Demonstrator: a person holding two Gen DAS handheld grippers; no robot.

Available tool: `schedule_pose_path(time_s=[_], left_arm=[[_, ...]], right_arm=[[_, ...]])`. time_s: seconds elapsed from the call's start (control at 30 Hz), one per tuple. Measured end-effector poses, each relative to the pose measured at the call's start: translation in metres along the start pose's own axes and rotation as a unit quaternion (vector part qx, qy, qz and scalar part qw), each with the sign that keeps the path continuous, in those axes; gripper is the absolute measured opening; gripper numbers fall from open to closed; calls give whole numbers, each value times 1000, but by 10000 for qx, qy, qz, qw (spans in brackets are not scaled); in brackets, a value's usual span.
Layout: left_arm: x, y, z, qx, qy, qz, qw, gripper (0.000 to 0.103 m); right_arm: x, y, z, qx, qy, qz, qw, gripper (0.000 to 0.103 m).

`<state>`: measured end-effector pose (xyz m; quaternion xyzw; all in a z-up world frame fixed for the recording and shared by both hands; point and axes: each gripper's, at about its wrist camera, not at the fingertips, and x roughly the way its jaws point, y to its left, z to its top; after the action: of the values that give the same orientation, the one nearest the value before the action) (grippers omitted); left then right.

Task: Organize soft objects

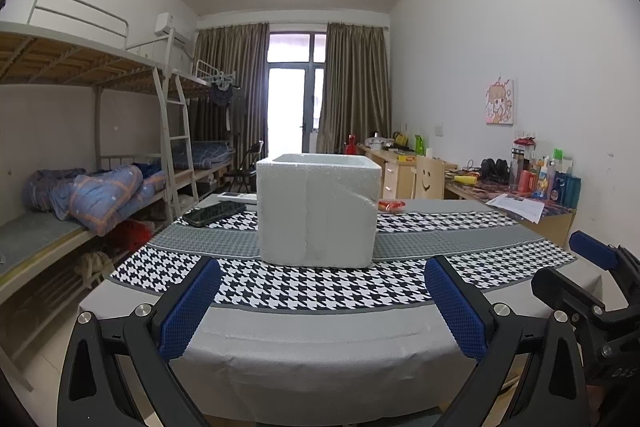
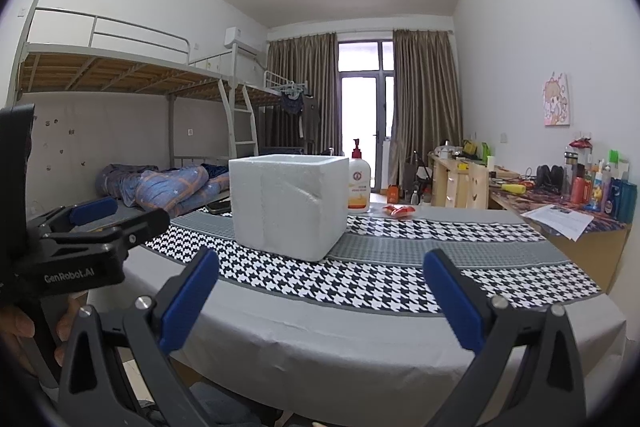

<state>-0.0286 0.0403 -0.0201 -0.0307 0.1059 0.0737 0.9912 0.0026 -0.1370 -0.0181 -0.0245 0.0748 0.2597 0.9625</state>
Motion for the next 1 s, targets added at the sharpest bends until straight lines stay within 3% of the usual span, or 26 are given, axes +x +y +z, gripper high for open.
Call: schedule_pose_path(time_s=[1.0], left_arm=[[-2, 0, 3, 98, 8, 9, 10000, 102]], right_arm=[[1, 0, -1, 4, -18, 57, 10000, 103]])
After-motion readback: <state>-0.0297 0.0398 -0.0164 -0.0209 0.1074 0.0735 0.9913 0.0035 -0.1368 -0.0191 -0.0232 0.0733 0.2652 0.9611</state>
